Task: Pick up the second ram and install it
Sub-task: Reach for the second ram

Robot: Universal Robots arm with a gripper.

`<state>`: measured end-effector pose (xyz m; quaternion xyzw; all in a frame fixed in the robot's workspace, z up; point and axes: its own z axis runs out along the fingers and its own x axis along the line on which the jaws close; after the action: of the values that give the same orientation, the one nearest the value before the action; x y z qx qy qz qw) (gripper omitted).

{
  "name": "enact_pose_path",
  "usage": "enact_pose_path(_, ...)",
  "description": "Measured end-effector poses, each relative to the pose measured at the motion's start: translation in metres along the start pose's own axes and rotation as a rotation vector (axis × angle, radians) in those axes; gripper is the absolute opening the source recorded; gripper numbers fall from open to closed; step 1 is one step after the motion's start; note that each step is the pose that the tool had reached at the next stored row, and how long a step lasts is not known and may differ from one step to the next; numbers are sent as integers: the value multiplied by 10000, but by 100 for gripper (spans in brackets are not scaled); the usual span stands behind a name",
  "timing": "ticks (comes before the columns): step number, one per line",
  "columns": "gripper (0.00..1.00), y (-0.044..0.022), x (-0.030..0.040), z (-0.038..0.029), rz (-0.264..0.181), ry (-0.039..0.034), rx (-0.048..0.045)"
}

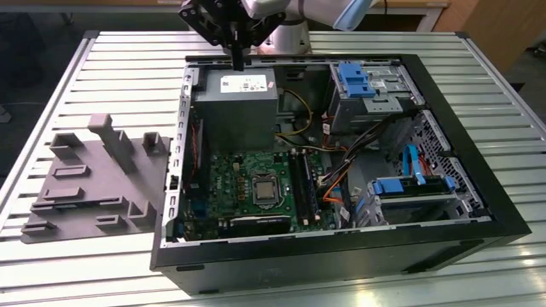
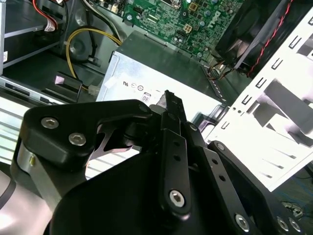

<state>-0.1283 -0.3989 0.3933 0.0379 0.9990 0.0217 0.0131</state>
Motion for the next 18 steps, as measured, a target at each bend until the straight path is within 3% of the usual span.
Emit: enact_pose_path(18,11,-4,53,-2,0,0,0)
